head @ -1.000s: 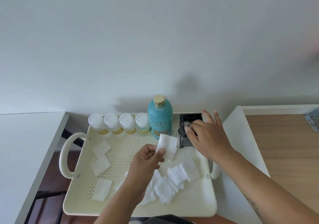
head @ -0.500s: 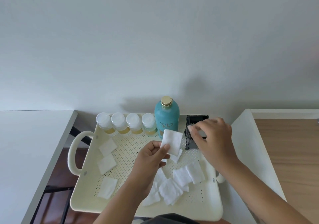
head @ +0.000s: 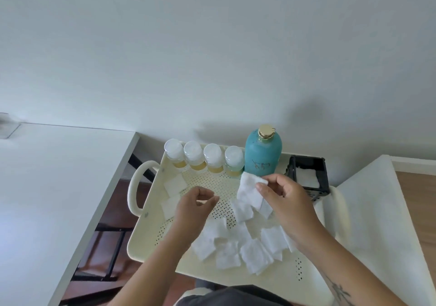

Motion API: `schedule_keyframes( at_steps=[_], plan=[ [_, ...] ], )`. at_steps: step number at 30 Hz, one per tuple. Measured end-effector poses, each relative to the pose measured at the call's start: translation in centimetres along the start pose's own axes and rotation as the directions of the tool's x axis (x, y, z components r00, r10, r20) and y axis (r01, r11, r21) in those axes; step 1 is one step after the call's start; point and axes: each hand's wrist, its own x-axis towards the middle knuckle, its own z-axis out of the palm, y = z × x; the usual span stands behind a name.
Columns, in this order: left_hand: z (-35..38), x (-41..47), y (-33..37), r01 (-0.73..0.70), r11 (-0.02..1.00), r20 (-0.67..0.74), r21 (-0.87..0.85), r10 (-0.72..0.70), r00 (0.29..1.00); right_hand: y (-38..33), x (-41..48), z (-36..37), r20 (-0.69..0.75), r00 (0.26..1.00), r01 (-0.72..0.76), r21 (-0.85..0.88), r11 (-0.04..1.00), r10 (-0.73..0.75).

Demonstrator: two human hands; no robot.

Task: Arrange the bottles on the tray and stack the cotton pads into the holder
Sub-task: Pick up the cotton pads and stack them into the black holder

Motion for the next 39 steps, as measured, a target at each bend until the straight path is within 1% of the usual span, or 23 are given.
schedule_keyframes(
  at_steps=[2,3,5,7,9,11,16,22,25,28,30,33,36,39],
  plan=[
    [-1.4,1.5,-1.9,-0.007,0.968,-0.116,0.252,0.038,0.993,0.2,0.1,0.2,0.004,1.000,-0.012,0.004,1.000,0.012],
    [-1.9,2.1,-2.8,0.003,0.929,-0.133,0.370,0.050,0.990,0.3,0.1,0.3,0.006,1.000,-0.015,0.003,1.000,0.015],
    [-2.8,3.1,-4.0,0.038,0.828,-0.121,0.559,0.036,0.992,0.7,0.0,0.5,0.008,1.000,-0.008,-0.005,1.000,0.008],
    [-3.1,3.6,-4.4,0.086,0.741,-0.129,0.665,0.000,0.992,1.0,-0.1,0.6,0.013,1.000,-0.001,-0.002,1.000,0.001],
    [-3.2,4.0,-4.2,0.118,0.671,-0.147,0.732,-0.014,0.989,1.2,-0.2,0.7,0.021,1.000,-0.003,0.013,1.000,0.002],
    [-3.3,4.3,-4.0,0.136,0.626,-0.150,0.767,-0.031,0.988,1.5,-0.2,0.7,0.025,1.000,-0.005,0.021,1.000,0.005],
    [-3.6,4.8,-4.2,0.165,0.578,-0.156,0.799,-0.065,0.986,1.7,-0.1,0.4,0.011,1.000,0.006,0.018,1.000,-0.006],
    [-3.7,5.2,-4.2,0.179,0.556,-0.170,0.812,-0.068,0.983,1.4,-0.2,0.0,0.003,1.000,0.015,0.031,0.999,-0.015],
    [-4.2,5.2,-3.9,0.163,0.605,-0.166,0.780,-0.052,0.985,1.4,-0.3,-0.3,0.003,1.000,0.019,0.034,0.999,-0.019],
    [-4.8,4.6,-3.4,0.123,0.713,-0.158,0.691,-0.017,0.987,1.3,-0.4,-0.7,-0.018,1.000,0.021,0.046,0.999,-0.020],
    [-4.8,3.9,-3.0,0.084,0.805,-0.142,0.588,0.000,0.990,1.2,-0.4,-1.1,-0.031,0.999,0.035,0.054,0.998,-0.033],
    [-4.1,2.8,-2.3,0.018,0.932,-0.098,0.361,0.019,0.995,0.9,-0.1,-2.3,-0.084,0.995,0.064,0.025,0.998,-0.061],
    [-3.0,2.1,-1.1,-0.017,0.980,-0.065,0.196,0.030,0.997,0.9,0.8,-4.6,-0.200,0.972,0.111,-0.060,0.992,-0.121],
    [-1.5,1.5,0.3,-0.034,0.998,0.020,0.056,0.033,0.999,1.0,1.7,-7.3,-0.297,0.938,0.118,-0.212,0.970,-0.179]
  ],
)
